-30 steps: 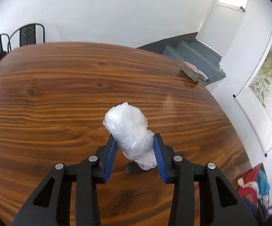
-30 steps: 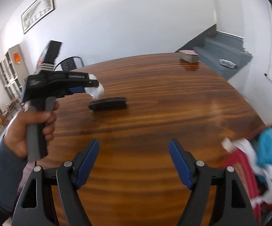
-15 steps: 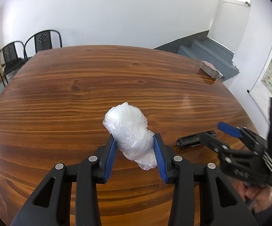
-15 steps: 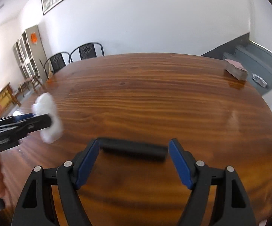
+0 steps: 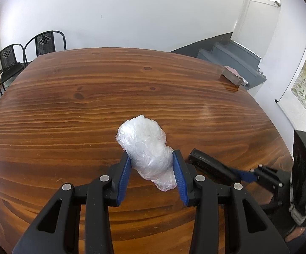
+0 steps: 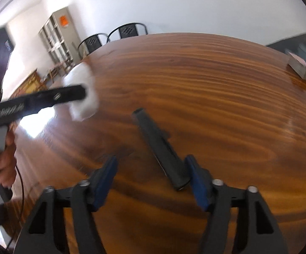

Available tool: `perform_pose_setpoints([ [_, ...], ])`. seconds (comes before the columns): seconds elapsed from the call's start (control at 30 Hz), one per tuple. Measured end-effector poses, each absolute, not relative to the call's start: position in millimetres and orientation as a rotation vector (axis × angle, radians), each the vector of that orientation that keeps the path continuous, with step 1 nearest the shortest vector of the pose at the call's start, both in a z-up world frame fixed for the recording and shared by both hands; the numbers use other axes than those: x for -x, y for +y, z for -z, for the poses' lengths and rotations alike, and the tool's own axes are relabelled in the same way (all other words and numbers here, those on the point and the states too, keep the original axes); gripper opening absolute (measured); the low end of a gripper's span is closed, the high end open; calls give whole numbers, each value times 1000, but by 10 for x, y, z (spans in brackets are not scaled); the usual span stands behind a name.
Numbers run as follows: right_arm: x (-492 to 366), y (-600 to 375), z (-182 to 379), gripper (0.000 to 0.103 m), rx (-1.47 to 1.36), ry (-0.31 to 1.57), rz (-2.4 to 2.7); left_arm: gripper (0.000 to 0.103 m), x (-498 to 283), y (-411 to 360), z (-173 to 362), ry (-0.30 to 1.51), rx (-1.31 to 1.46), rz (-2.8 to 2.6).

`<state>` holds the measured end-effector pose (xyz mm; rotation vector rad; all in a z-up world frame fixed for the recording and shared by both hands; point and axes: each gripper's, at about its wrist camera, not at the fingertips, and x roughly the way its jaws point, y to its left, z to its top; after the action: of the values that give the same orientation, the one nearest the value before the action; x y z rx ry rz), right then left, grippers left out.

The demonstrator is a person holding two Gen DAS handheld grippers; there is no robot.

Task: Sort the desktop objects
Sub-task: 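Grasp the plastic-wrapped cotton with the left gripper while the right grasps the black clip, then carry both items over the red tin box and release them inside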

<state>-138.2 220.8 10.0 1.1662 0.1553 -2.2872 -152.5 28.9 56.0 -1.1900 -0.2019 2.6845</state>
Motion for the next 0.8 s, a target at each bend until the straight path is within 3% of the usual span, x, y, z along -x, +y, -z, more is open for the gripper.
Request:
perform_pose_setpoints([
  [0.23,1457,1971,-86,18,-1200,234,2407,42,1473,268,-646,-208,1158,-2693],
  [0.8,503,2684,-583,15,-1060,-81,2618,42,1125,767,-859,-122,1058,-2605],
])
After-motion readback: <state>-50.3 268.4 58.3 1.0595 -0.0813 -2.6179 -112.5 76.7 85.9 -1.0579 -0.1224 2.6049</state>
